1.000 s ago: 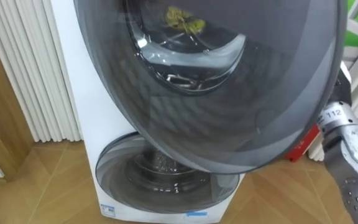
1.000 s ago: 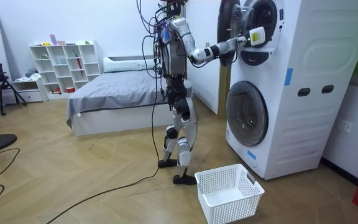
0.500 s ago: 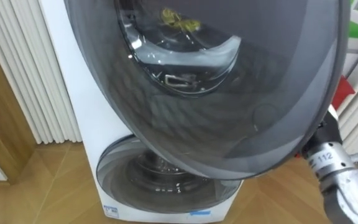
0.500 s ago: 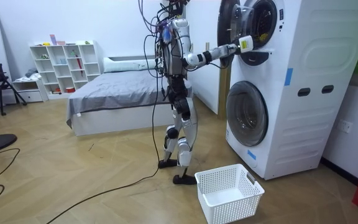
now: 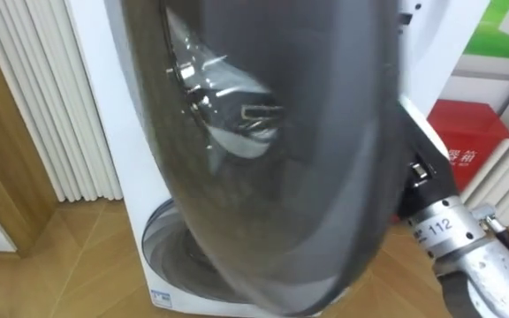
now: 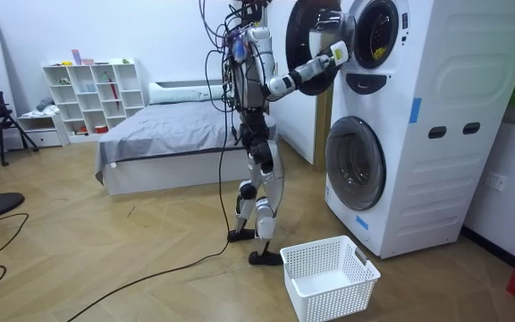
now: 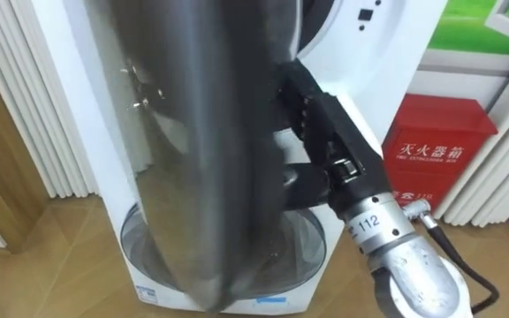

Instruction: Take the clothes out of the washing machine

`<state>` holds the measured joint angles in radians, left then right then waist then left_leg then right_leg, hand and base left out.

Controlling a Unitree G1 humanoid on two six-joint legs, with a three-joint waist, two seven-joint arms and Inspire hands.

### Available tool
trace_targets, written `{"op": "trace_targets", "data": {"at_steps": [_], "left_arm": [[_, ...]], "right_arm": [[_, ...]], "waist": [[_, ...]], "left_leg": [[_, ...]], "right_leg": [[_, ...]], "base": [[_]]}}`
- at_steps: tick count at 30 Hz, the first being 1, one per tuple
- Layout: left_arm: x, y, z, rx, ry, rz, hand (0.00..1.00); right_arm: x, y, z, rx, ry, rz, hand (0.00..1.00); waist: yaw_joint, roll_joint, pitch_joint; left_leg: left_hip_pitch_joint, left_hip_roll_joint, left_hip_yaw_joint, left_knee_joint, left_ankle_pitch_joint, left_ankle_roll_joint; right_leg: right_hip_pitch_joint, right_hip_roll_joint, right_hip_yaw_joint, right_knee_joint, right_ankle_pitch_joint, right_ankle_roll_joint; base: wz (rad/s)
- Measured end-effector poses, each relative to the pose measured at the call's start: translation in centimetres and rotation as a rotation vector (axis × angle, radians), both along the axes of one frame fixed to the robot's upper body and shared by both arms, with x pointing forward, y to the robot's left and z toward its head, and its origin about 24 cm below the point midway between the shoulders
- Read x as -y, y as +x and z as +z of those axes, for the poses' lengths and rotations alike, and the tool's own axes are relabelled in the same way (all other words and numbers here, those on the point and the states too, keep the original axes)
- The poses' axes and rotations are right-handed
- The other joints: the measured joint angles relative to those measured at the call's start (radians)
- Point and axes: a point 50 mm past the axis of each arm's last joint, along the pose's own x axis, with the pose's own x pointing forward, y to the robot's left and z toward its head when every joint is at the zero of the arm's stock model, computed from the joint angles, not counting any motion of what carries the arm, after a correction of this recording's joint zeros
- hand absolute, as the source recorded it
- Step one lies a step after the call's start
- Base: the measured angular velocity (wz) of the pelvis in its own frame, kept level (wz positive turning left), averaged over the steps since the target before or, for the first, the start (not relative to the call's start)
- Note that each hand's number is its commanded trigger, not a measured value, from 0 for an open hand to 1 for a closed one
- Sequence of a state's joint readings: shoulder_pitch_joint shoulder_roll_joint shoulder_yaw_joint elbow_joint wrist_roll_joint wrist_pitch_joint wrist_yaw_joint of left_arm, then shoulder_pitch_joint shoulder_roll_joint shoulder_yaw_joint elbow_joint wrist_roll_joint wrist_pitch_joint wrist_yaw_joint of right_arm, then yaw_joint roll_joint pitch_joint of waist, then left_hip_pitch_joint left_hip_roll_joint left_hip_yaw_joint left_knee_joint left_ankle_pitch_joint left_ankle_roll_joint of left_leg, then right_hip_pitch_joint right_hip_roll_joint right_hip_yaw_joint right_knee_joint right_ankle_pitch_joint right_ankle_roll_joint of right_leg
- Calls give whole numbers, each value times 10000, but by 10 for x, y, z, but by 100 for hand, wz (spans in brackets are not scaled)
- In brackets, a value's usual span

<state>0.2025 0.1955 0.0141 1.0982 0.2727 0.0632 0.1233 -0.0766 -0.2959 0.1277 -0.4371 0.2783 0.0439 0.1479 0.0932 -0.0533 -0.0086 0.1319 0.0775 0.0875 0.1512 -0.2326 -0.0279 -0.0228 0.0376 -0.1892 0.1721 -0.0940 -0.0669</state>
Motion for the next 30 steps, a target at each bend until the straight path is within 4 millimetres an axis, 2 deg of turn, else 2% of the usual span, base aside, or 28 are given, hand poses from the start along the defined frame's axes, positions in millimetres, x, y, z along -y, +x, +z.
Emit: {"op": "trace_targets", "data": {"at_steps": [5, 12, 22, 27, 30], "left_arm": [[2, 0, -2, -185, -72, 91, 0], [3, 2, -3, -191, -179, 29, 0], [6, 31, 0, 626, -178, -772, 0], [4, 31, 1, 674, -180, -781, 0], [4, 28, 1, 620, -177, -748, 0]], "right_arm": [[-9, -4, 7, 333, 173, 568, 0], [-20, -6, 13, 558, 350, 1345, 0], [-46, -11, 17, 803, 657, 2582, 0], [-54, -13, 18, 879, 708, 3131, 0], [-60, -15, 18, 876, 740, 3489, 0]], "waist": [[278, 123, -31], [299, 131, -21], [405, -120, 0], [674, -206, -2], [995, -230, 3]], "left_leg": [[-52, 0, 77, -11, 0, 0], [-53, -6, 78, -3, 1, 1], [-172, 35, 74, 29, 53, -74], [-212, 44, -56, 32, 84, -114], [-254, 42, -229, 64, 88, -122]], "right_leg": [[-154, 24, 160, 63, 42, -18], [-168, -2, 140, 128, 41, -18], [-270, -2, -26, 132, 107, -123], [-268, -13, -135, 128, 60, -148], [-214, -48, -300, 110, 43, -154]], "base": [[-8], [0], [0], [6], [19]]}}
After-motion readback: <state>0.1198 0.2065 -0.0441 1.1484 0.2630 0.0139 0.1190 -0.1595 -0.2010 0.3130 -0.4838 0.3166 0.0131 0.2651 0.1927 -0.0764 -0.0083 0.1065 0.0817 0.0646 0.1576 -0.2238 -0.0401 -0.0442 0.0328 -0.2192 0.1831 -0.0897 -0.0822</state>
